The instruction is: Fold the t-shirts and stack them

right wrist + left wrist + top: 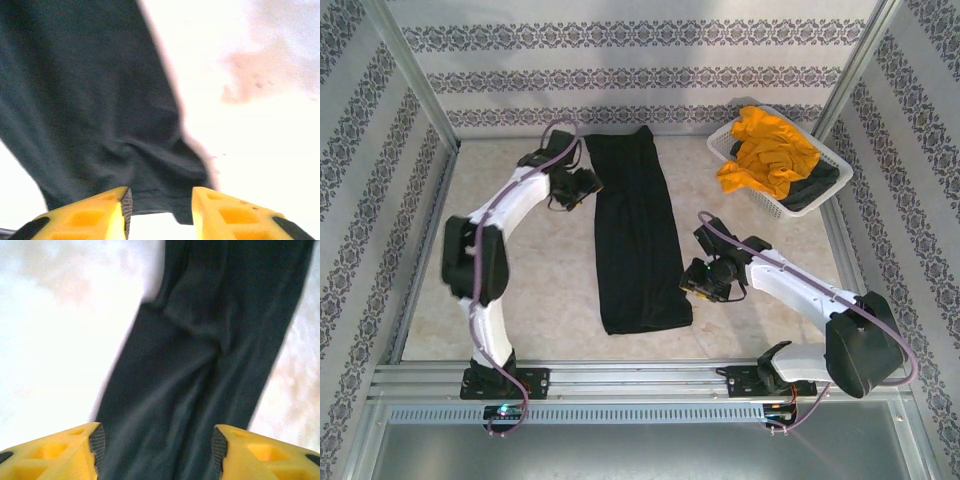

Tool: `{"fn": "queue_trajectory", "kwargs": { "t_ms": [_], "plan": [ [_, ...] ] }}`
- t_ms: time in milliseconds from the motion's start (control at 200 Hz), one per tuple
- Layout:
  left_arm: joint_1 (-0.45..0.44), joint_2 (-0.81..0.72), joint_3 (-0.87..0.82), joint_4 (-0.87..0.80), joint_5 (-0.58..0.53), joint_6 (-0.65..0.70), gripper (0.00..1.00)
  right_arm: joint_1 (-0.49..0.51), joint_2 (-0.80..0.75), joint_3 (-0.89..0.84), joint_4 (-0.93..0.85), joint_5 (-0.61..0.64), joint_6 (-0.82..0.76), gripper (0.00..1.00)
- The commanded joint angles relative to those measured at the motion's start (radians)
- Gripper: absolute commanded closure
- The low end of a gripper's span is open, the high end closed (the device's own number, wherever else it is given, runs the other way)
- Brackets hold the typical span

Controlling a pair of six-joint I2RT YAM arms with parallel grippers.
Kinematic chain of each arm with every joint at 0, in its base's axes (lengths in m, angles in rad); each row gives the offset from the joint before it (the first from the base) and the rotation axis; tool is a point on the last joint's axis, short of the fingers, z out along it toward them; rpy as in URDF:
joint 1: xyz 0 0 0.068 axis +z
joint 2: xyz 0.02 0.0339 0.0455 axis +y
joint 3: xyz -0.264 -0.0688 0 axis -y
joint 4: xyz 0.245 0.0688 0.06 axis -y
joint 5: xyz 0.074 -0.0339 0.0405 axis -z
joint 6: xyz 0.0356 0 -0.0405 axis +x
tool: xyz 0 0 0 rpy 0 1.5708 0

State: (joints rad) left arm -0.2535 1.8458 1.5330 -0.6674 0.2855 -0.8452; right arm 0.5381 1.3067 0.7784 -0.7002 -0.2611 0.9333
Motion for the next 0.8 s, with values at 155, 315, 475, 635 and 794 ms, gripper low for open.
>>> {"fn": "queue_trajectory", "kwargs": {
  "t_ms": [155,315,475,635,794],
  "plan": [
    [-0.195,-0.317,-0.568,-0.133,0.225,-0.044,0.44,0.027,0.067,-0.077,0.061,-0.115,-0.055,0.57],
    [-0.339,-0.396,-0.723,-0.063,0.283,-0.17,0.43,0.064,0.15,-0.065,0.1,-0.118,-0.04,0.61],
    [-0.419,-0.359,-0.749,0.003,0.284,-0.223,0.43,0.086,0.196,-0.07,0.132,-0.12,-0.026,0.74],
    [-0.438,-0.284,-0.748,0.108,0.272,-0.258,0.48,0.113,0.185,-0.076,0.131,-0.107,-0.009,0.85],
    [-0.449,-0.213,-0.739,0.176,0.241,-0.271,0.71,0.122,0.15,-0.103,0.132,-0.101,0.001,0.97]
  ]
}}
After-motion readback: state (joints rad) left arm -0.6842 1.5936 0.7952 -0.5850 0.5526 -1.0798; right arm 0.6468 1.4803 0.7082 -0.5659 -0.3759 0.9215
